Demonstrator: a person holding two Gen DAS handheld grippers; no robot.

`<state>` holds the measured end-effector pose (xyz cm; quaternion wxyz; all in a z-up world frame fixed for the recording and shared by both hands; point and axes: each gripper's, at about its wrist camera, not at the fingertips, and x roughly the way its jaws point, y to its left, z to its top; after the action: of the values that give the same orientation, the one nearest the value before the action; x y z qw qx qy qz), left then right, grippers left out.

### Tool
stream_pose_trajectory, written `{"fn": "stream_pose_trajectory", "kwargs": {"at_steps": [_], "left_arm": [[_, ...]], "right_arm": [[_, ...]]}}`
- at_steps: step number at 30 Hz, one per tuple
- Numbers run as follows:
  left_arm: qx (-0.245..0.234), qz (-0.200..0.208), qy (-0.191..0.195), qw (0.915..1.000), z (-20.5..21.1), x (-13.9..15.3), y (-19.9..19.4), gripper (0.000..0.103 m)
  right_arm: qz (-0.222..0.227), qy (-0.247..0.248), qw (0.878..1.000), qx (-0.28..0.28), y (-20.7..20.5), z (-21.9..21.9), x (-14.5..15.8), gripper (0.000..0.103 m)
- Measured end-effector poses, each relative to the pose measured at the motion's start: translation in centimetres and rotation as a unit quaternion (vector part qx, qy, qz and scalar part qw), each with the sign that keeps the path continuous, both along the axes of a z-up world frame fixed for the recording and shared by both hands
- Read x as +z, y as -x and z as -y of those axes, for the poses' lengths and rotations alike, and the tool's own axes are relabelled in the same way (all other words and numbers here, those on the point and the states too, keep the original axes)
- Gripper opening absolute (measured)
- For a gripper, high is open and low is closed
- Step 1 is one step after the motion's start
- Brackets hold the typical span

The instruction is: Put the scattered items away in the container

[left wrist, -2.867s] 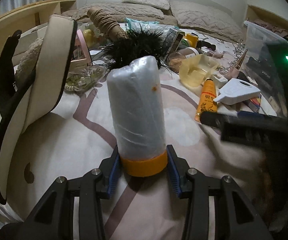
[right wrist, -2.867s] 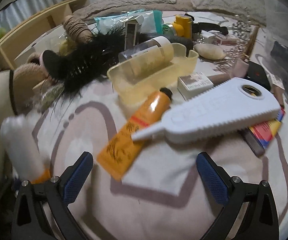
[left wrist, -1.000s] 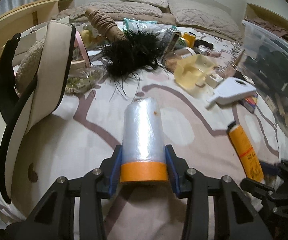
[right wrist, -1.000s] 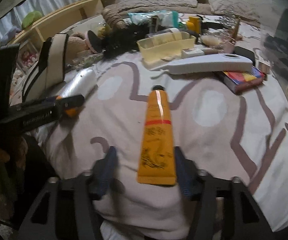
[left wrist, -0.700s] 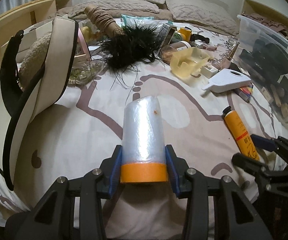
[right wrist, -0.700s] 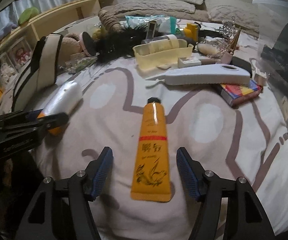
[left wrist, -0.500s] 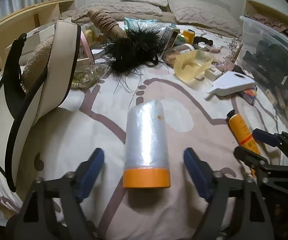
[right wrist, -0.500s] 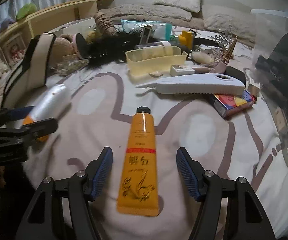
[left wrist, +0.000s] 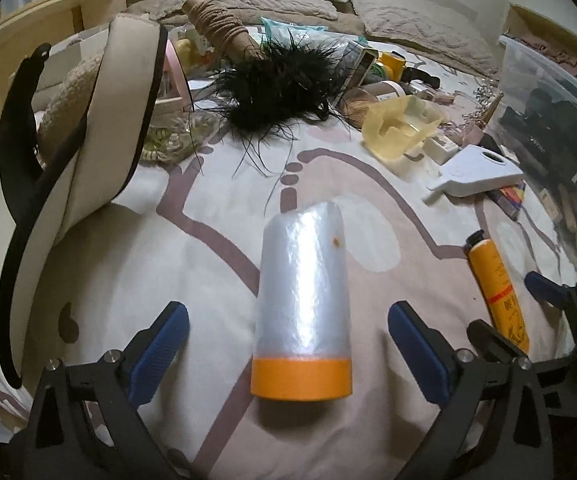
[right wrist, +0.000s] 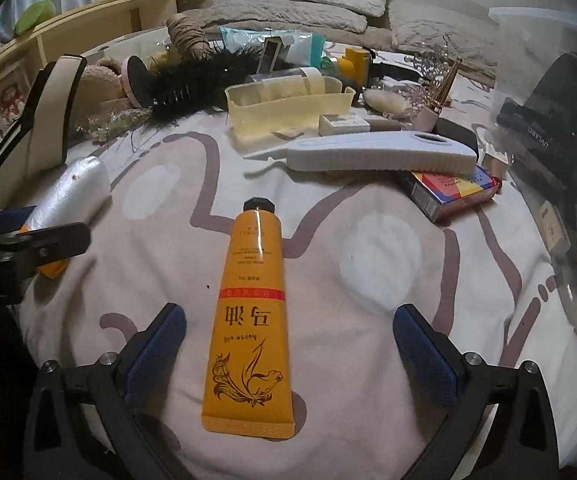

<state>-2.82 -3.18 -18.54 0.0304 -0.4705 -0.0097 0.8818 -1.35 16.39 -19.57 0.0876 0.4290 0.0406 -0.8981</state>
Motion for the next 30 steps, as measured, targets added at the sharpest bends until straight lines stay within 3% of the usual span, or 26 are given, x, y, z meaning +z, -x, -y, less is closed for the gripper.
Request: {"fn": "stream_pose_trajectory", "kwargs": {"at_steps": [1,2,3,6,8,12,13,30], "left_arm": [[-0.002,0.000,0.004,1.0000,-0.2,0.0,0.1,0.098],[-0.005,-0.001,0.007,1.0000,-0.4,-0.1,0.2,0.096],[-0.009,-0.001,0.008,0.9999,-0.5,-0.1,0.2,0.091],[-0.018,0.004,0.019,0.9997,-1.0,-0.5,0.4,0.086],[-0.025,0.002,0.027,0.9993,-1.4,-0.5,0.4,0.078],[-0.034,-0.005,0.033,0.9989,-1.6,-0.2,0.5,0.043],[-0.035,-0.007,0.034,0.9988,-1.6,-0.1,0.5,0.040],[-0.057,-0.038,0.015,0.9975,-2.6,2.9,-0.5,0.040]], "right_arm": [[-0.010,-0.003,1.000,0.000,-0.2,0.0,0.2,0.068],[-0.018,-0.008,1.000,0.003,-0.4,0.2,0.4,0.062],[-0.023,-0.014,1.000,0.009,-0.5,0.5,0.5,0.049],[-0.029,-0.033,0.998,0.034,-0.7,1.4,0.5,0.033],[-0.031,-0.043,0.998,0.042,-0.7,1.8,0.6,0.033],[-0.020,-0.021,0.999,0.042,-0.4,1.2,0.8,0.033],[-0.018,-0.016,0.999,0.042,-0.4,1.0,0.9,0.033],[-0.015,0.070,0.997,0.029,-0.4,-1.6,3.7,0.032]]}}
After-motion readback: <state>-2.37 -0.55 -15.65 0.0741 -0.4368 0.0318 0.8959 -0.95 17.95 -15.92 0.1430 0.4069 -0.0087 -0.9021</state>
